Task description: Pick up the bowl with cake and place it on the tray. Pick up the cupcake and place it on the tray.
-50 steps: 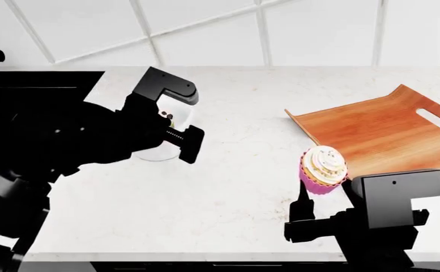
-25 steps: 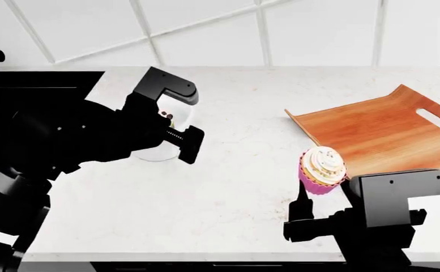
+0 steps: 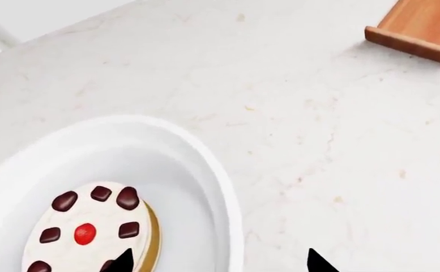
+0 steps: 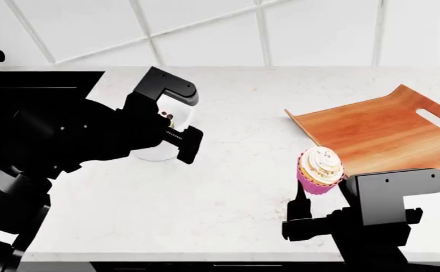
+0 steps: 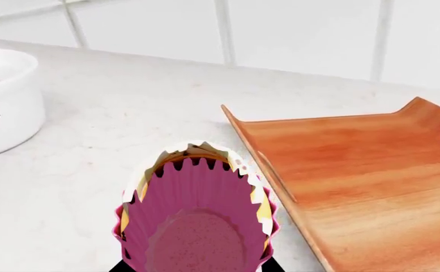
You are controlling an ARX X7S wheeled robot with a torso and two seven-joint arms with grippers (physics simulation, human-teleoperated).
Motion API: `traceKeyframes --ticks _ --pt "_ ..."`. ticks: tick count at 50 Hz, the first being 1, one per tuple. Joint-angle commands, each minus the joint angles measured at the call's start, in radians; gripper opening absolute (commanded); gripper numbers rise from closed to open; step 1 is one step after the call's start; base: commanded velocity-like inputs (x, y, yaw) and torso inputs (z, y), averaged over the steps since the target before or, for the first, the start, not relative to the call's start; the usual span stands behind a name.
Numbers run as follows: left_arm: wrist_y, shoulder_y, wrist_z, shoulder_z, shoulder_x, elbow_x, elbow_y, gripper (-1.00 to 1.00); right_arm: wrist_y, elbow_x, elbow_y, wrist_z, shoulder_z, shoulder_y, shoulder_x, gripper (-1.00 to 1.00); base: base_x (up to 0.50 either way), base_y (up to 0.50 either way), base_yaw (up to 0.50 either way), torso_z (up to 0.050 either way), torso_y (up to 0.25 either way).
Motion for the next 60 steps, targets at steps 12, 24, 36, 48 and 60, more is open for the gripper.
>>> traceKeyframes --ticks 12,24,36,48,60 --pt "0.01 0.056 0.002 0.06 -0.013 -0.037 0.019 -1.0 0.015 -0.012 0.002 -0.003 0.017 -0.01 0.009 -1.0 0.0 0.0 0.0 0.0 0.0" --pt "0.002 0.048 0.001 0.071 -0.052 -0.04 0.113 -1.0 0.019 -0.025 -0.01 0.004 0.023 -0.012 0.022 -1.0 0.0 0.0 0.0 0.0 0.0" --pt "-0.013 0.007 -0.001 0.094 -0.087 -0.024 0.205 -1.0 0.013 -0.053 -0.021 0.009 0.029 -0.025 0.039 -1.0 0.0 0.0 0.0 0.0 0.0" --pt "0.002 -0.005 -0.03 0.093 -0.096 0.002 0.205 -1.0 0.007 -0.091 -0.037 0.021 0.031 -0.042 0.068 -1.0 0.0 0.0 0.0 0.0 0.0" --pt "-0.031 -0.044 -0.042 0.112 -0.12 0.011 0.259 -1.0 0.004 -0.105 -0.037 0.021 0.039 -0.052 0.075 -1.0 0.0 0.0 0.0 0.0 0.0"
